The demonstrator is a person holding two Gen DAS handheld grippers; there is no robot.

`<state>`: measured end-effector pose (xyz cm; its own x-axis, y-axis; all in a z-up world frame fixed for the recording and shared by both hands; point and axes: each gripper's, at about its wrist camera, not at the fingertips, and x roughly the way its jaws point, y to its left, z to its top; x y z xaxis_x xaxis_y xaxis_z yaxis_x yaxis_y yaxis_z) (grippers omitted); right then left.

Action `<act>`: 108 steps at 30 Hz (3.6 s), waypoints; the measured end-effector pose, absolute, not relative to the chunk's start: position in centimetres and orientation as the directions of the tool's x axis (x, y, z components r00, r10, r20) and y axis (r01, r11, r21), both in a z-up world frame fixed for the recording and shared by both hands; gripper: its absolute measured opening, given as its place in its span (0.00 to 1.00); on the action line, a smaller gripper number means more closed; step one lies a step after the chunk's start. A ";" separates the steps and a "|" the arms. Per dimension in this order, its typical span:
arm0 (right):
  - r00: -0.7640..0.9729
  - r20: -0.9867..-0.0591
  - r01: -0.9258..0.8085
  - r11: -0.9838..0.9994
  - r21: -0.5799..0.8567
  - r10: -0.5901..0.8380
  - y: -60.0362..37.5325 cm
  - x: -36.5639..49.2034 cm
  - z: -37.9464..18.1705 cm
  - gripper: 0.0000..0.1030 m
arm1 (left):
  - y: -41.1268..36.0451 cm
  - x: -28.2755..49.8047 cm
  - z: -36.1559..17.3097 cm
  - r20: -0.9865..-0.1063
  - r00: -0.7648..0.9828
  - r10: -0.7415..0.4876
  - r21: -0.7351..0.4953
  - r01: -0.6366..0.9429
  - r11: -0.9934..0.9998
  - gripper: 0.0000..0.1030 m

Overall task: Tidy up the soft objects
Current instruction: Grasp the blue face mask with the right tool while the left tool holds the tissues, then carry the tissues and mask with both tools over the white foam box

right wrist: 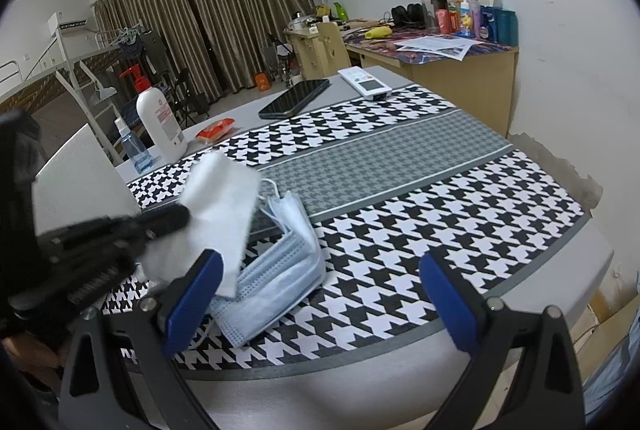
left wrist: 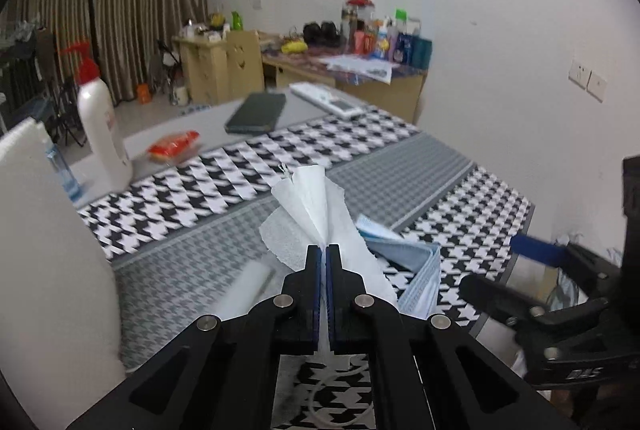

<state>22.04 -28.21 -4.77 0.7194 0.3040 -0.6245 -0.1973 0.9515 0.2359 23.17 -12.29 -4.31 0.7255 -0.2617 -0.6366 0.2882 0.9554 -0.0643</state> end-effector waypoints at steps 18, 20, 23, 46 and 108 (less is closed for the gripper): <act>0.682 -0.671 -0.223 0.957 0.186 0.290 -25.3 25.2 -6.6 0.87 | -9.8 22.3 -3.2 -0.598 0.772 -0.216 -0.038 0.242 0.969 0.02; 0.673 -0.684 -0.218 0.959 0.182 0.283 -25.2 25.6 -7.1 0.81 | -9.8 22.2 -3.2 -0.598 0.771 -0.219 -0.037 0.246 0.969 0.02; 0.649 -0.706 -0.212 0.959 0.188 0.282 -25.1 26.1 -7.8 0.69 | -9.7 22.3 -3.3 -0.599 0.769 -0.223 -0.038 0.250 0.967 0.02; 0.721 -0.636 -0.196 0.961 0.193 0.275 -26.1 23.9 -3.6 0.18 | -9.7 20.3 -0.6 -0.537 0.811 -0.232 -0.020 0.262 0.965 0.02; 0.739 -0.375 -0.542 0.824 0.162 0.560 -14.2 20.6 9.2 0.18 | 1.7 14.7 9.3 -0.285 0.958 0.038 0.057 -0.022 0.998 0.02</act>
<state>20.62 -14.16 9.21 0.7391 0.5598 -0.3745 -0.5422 0.8244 0.1624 14.70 1.72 9.26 0.9577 0.0375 -0.2852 -0.0222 0.9981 0.0567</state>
